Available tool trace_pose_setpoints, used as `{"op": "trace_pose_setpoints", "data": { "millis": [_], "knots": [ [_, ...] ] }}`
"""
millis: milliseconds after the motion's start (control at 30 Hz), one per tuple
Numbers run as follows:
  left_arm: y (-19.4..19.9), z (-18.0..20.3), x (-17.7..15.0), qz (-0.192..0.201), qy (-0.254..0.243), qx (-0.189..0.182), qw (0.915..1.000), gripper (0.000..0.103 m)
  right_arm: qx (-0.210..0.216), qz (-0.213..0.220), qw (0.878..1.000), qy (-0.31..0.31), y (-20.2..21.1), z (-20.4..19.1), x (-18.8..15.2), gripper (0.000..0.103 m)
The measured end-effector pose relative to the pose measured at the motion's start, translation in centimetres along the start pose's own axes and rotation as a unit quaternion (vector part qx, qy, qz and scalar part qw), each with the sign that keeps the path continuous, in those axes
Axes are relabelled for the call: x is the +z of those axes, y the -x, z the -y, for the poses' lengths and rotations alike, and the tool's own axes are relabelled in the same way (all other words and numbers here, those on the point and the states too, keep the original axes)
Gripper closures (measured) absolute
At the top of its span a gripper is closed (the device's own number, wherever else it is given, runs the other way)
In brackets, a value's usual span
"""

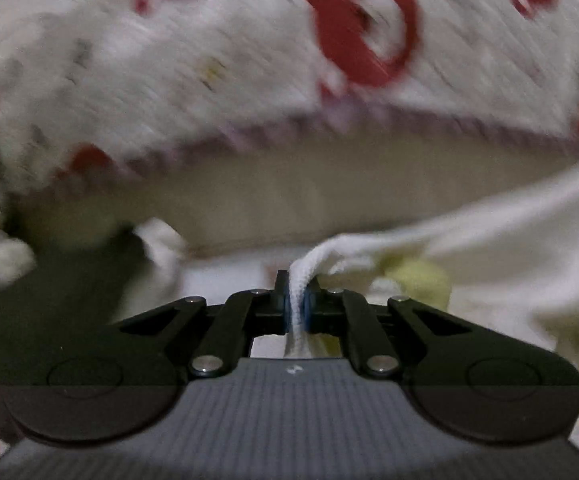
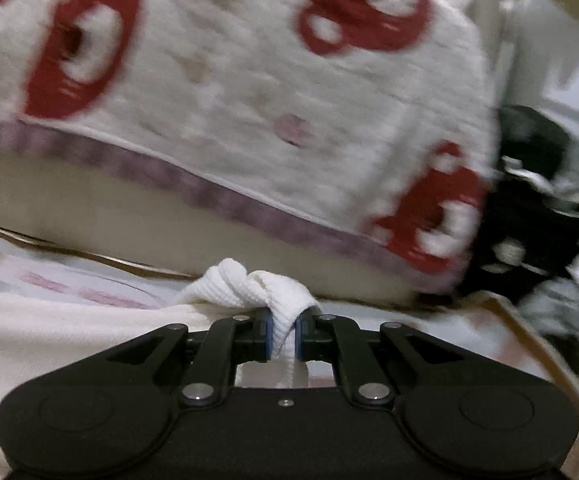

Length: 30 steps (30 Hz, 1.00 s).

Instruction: Fold clothes

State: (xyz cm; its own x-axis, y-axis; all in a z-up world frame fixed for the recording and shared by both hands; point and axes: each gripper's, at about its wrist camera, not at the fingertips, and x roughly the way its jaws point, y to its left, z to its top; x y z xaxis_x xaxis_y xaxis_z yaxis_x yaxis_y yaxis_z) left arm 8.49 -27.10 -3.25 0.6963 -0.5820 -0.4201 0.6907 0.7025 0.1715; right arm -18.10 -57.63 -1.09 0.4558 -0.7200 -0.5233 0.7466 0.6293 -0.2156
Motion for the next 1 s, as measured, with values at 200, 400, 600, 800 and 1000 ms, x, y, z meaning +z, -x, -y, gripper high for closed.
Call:
{"op": "trace_pose_setpoints", "data": {
  "millis": [200,400,600,800,1000],
  "knots": [
    [0.5,-6.0,1.9,0.089,0.082,0.070,0.9901,0.098,0.109,0.029,0.993,0.037,-1.0,-5.7,3.1,0.092],
    [-2.5,-9.7,-2.8,0.033,0.098,0.119,0.9875,0.099,0.178,0.046,0.981,0.058,-1.8,-10.3,7.4,0.092],
    [0.1,-17.5,-5.6,0.010,0.319,0.147,0.9363,0.094,0.174,0.048,0.983,0.032,-3.3,-12.2,7.3,0.071],
    [-3.9,-17.9,-8.2,-0.129,0.312,0.080,0.9381,0.094,0.184,0.037,0.982,-0.021,-4.9,-12.4,5.3,0.021],
    [-2.3,-15.6,-6.6,-0.079,0.256,0.033,0.9630,0.093,0.190,-0.060,0.977,-0.072,-6.1,-10.3,-3.2,0.022]
  ]
}}
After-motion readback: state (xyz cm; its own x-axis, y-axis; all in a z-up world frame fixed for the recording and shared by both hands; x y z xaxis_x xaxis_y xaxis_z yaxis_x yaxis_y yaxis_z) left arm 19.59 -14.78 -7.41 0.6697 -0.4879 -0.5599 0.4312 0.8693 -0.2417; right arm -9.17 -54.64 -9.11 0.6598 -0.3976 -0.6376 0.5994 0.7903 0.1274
